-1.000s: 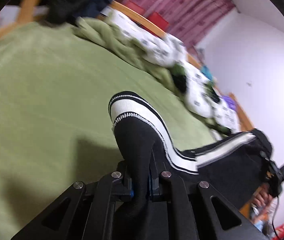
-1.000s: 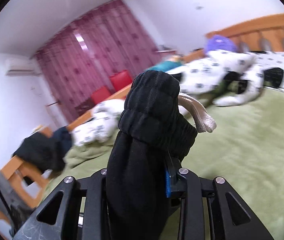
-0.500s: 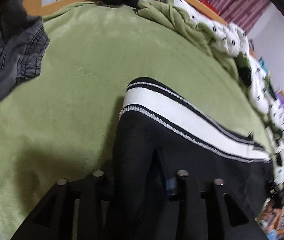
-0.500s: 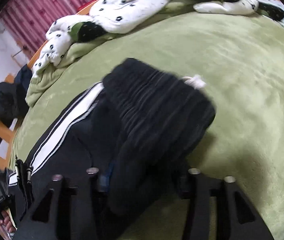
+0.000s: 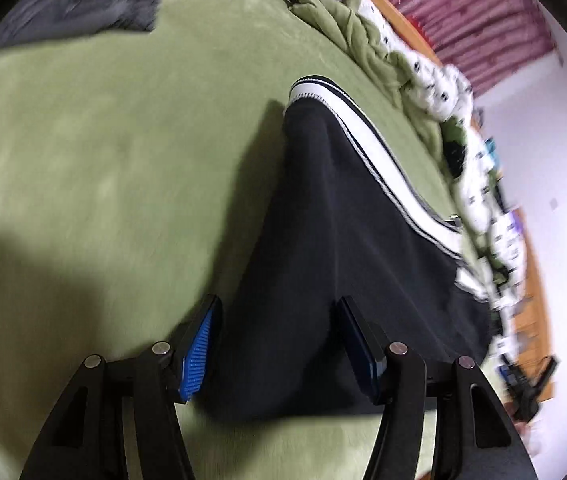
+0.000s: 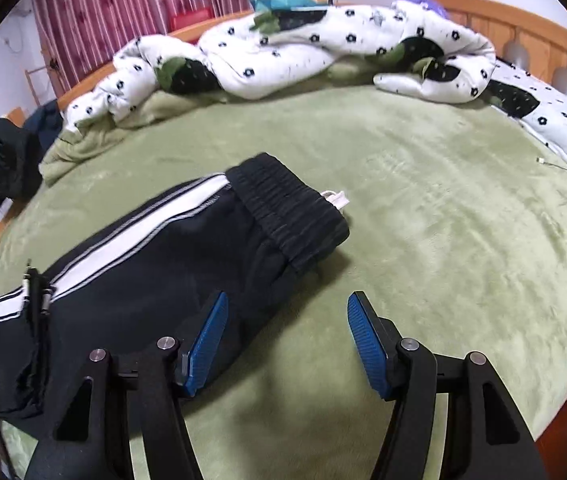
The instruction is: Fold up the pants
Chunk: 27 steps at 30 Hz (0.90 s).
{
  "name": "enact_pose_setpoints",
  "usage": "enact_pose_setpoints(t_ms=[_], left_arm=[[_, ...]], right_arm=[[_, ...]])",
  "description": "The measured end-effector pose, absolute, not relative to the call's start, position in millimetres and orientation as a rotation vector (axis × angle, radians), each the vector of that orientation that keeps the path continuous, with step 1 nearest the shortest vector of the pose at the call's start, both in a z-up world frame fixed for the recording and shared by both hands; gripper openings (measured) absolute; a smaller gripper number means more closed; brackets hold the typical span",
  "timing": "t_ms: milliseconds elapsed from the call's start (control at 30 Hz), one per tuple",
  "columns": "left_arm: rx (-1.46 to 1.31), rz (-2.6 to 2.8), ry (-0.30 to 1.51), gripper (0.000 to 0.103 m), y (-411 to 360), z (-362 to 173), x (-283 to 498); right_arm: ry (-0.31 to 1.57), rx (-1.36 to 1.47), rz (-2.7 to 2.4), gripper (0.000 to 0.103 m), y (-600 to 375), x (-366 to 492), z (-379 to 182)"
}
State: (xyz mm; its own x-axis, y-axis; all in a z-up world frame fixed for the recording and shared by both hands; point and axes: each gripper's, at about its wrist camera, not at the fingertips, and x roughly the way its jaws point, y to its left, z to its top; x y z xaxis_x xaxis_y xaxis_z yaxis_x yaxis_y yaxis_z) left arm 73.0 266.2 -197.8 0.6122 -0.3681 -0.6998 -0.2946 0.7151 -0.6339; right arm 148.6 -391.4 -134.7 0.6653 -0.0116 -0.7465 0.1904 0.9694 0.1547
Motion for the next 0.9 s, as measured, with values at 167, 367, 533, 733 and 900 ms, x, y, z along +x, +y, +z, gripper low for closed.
enact_pose_setpoints(t_ms=[167,367,533,733,900], left_arm=[[-0.854,-0.064,0.898,0.055,261,-203,52],[-0.821,0.025,0.886,0.037,255,-201,50],[-0.643,0.117,0.862,0.013,228,-166,52],[-0.441,0.110,0.760,0.013,164,-90,63],[-0.274,-0.037,0.711,0.013,72,-41,88]], right_arm=[[0.785,0.244,-0.094,0.061,-375,116,-130],[0.843,0.226,-0.012,0.052,-359,115,-131],[0.918,0.174,0.037,0.043,-355,113,-146],[0.965,0.202,0.021,0.040,-371,110,-158],[0.947,0.209,-0.015,0.040,-389,105,-158]])
